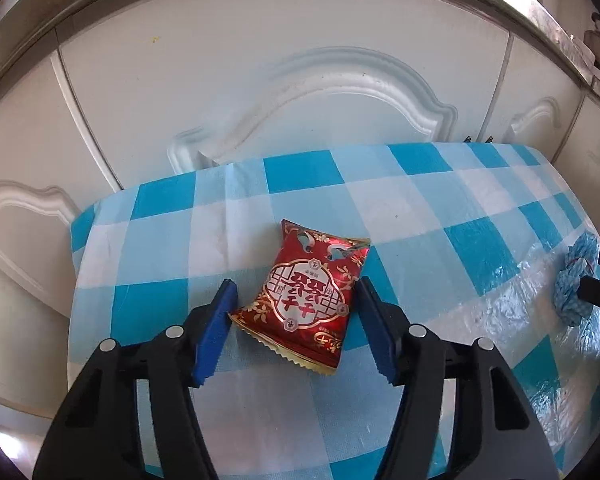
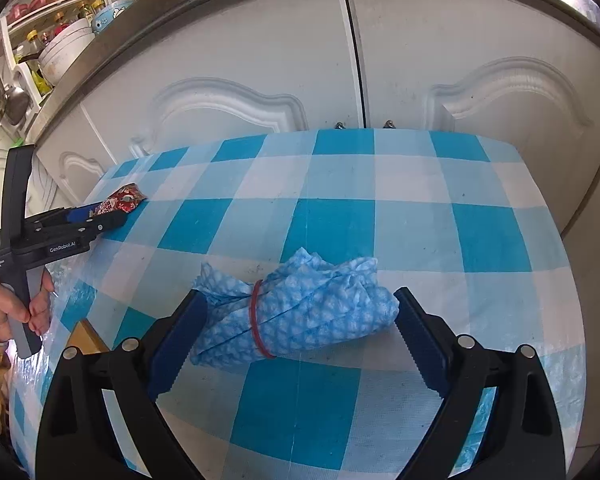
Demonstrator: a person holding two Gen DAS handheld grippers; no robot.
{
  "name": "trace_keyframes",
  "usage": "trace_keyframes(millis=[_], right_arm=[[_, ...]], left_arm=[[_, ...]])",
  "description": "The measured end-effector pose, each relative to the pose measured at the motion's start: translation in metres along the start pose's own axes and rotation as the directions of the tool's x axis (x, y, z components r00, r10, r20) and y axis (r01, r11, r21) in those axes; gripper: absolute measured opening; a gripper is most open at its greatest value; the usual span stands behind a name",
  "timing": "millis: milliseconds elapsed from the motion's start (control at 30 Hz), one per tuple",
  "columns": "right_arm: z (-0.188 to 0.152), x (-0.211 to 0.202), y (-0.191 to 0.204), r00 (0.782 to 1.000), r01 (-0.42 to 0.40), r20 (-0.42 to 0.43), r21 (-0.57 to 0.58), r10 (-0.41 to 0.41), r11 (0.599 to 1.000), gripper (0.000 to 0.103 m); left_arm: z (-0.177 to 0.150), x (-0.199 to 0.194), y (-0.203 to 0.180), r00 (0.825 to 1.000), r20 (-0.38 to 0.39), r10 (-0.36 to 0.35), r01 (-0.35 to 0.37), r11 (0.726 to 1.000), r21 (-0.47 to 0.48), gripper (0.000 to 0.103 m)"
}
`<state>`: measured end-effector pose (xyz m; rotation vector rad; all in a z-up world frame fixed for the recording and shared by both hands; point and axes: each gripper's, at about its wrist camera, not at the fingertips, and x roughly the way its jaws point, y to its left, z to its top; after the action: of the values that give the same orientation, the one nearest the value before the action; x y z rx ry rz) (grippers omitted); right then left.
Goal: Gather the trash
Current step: 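Grasp the red snack packet with the left tool while the right tool grasps the blue cloth bundle, then carry the red packet and cloth bundle over the pink bucket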
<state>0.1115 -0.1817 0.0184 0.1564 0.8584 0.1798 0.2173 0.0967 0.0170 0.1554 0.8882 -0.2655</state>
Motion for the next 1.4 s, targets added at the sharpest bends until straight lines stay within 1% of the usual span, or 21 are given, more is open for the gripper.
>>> trace_keyframes(millis=[33,67,133,233,267,300,400,600,833,867,1100,1400], right_arm=[[0.0,0.0,0.001,1.0,0.005,0.001,-0.009,-0.005,1.0,0.092],[-0.001,0.001,0.003,1.0,0.006,0.001,-0.021,-0.006,1.0,0.085],[-0.002,0.001,0.007,1.0,0.021,0.01,-0.045,-0.021,0.999,0.081],[-0.004,-0.002,0.015,0.998,0.057,0.031,-0.086,-0.054,0.995,0.071],[-0.004,-0.003,0.016,0.998,0.062,0.037,-0.09,-0.059,0.994,0.064],[-0.005,-0.004,0.016,0.997,0.065,0.039,-0.091,-0.062,0.994,0.06],[-0.004,-0.007,0.017,0.997,0.066,0.044,-0.088,-0.062,0.994,0.053],[-0.009,-0.018,0.025,0.995,0.075,0.068,-0.087,-0.069,0.993,0.043],[-0.016,-0.034,0.037,0.994,0.071,0.095,-0.084,-0.062,0.994,0.032],[-0.017,-0.036,0.039,0.993,0.072,0.099,-0.086,-0.063,0.994,0.023],[-0.025,-0.052,0.053,0.991,0.081,0.119,-0.111,-0.067,0.991,0.02],[-0.029,-0.09,0.081,0.984,0.025,0.176,-0.103,-0.007,0.994,0.02]], left_arm=[[0.0,0.0,0.0,1.0,0.001,0.002,-0.002,1.0,0.001,0.06],[-0.001,0.0,-0.001,1.0,0.002,0.003,-0.003,1.0,0.0,0.059],[-0.002,-0.002,0.0,1.0,0.007,0.003,-0.003,1.0,-0.005,0.057],[-0.004,-0.006,0.003,1.0,0.014,-0.008,0.008,1.0,-0.023,0.056],[-0.006,-0.008,0.003,1.0,0.018,-0.008,0.008,1.0,-0.027,0.056],[-0.008,-0.011,0.004,1.0,0.022,-0.009,0.009,0.999,-0.031,0.056],[-0.015,-0.019,0.007,0.999,0.037,-0.013,0.014,0.999,-0.043,0.055],[-0.029,-0.043,0.01,0.997,0.068,-0.033,0.037,0.998,-0.059,0.053],[-0.046,-0.067,0.004,0.994,0.097,-0.058,0.065,0.995,-0.078,0.052],[-0.049,-0.07,0.003,0.993,0.1,-0.06,0.068,0.994,-0.08,0.052],[-0.073,-0.092,0.006,0.99,0.117,-0.083,0.098,0.988,-0.121,0.052],[-0.113,-0.132,0.021,0.984,0.154,-0.088,0.117,0.975,-0.188,0.052]])
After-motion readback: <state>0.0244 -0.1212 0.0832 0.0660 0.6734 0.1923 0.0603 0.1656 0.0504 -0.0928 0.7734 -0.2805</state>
